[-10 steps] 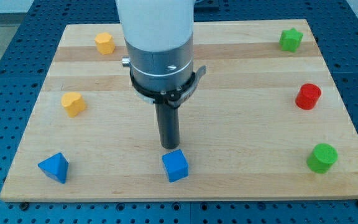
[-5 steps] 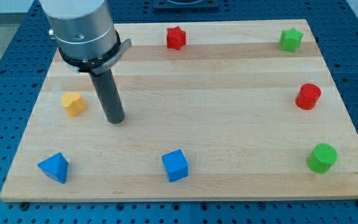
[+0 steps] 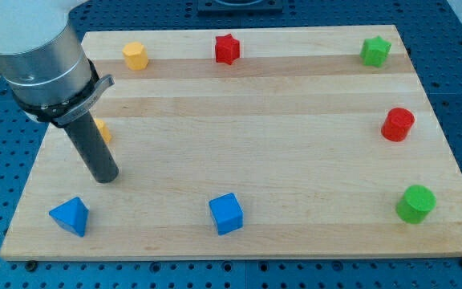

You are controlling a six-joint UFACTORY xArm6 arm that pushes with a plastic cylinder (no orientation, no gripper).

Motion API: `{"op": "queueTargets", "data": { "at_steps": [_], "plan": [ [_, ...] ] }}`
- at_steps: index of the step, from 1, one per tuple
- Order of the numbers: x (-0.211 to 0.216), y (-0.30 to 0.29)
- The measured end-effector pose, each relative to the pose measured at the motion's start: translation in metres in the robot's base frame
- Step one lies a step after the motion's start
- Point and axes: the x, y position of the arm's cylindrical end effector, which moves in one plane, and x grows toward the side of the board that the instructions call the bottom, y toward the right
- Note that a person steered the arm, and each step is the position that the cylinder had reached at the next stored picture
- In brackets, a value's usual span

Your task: Move triangle close to the blue cube

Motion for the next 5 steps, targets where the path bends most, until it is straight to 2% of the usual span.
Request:
{"op": "queueTargets", "data": {
  "at_steps": [2,3,4,5],
  "plan": [
    [-0.005,-0.040],
    [0.022,-0.072],
    [0.027,-0.078],
    [0.056,-0.081]
  ]
}}
